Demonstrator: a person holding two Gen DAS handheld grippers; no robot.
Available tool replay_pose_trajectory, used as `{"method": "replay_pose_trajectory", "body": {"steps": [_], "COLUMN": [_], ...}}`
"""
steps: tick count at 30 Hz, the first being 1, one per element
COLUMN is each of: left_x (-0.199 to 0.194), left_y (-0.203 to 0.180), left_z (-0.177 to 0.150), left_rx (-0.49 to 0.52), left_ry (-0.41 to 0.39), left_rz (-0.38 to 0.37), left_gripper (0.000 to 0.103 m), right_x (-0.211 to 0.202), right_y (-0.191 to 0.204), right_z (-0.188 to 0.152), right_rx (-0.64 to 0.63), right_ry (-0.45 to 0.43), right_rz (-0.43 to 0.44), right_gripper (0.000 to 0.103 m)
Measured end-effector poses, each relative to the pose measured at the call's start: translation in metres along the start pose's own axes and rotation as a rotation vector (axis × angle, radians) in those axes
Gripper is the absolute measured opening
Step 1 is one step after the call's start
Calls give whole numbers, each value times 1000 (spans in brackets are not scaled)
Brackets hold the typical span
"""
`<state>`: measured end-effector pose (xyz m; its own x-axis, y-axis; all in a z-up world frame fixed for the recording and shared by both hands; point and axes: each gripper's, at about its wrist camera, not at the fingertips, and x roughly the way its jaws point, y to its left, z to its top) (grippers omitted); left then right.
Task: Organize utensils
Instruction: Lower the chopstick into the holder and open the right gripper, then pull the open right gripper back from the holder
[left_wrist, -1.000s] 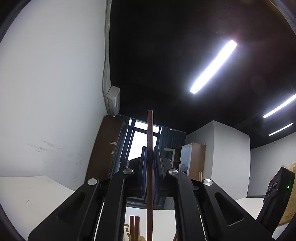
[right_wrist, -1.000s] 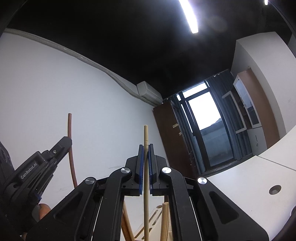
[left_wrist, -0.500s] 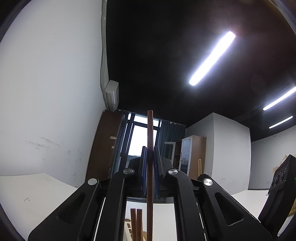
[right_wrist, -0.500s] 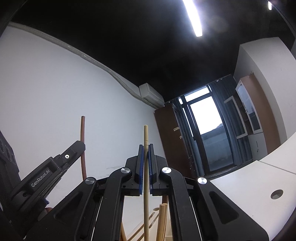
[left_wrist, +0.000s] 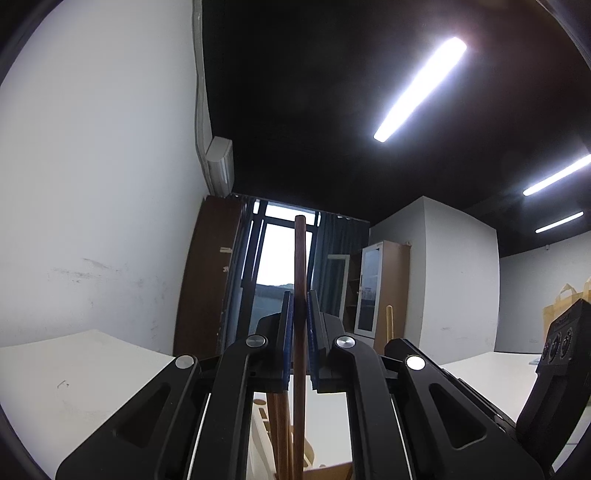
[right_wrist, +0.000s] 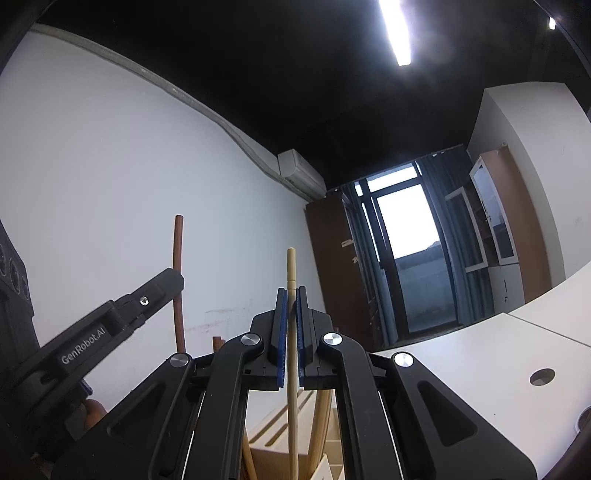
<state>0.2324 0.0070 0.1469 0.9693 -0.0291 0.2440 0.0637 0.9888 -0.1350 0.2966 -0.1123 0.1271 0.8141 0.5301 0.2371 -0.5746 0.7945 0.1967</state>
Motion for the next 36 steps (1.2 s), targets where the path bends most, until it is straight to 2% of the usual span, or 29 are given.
{"method": "replay_pose_trajectory", "body": {"steps": [5,9,19,26,30,31,32,33,36], "left_x": [-1,-4,-2,-3,-7,-6,-8,-10,-16], "left_y": [5,7,23,27,28,27,27,28,26], "left_z": [-2,-7,-12,-14,-17,-17,-17,-17,-16], "left_rx": [-9,9,3,-12,-3,2,5,2,8], "left_ry": [58,99,195,239,232,239,236,231,225], "left_rz": [-36,-42,-36,-49,-37,-41,-40,-41,-34], "left_gripper": [6,7,7,7,7,7,10,14,18], "right_x": [-1,0,-7,-18,-22,-22,-23,-24,-27], "right_y": [-4,-7,3,5,3,3,3,2,1], "right_z": [-1,-5,-13,-15,-15,-16,-15,-14,-11], "right_rx": [-6,31,-22,-29,-31,-34,-33,-30,-34], "right_ry": [41,94,165,188,209,214,217,217,212], "right_rz": [-14,-25,-28,-40,-46,-51,-55,-59,-72], "right_gripper": [5,5,6,6,6,10,20,25,27]}}
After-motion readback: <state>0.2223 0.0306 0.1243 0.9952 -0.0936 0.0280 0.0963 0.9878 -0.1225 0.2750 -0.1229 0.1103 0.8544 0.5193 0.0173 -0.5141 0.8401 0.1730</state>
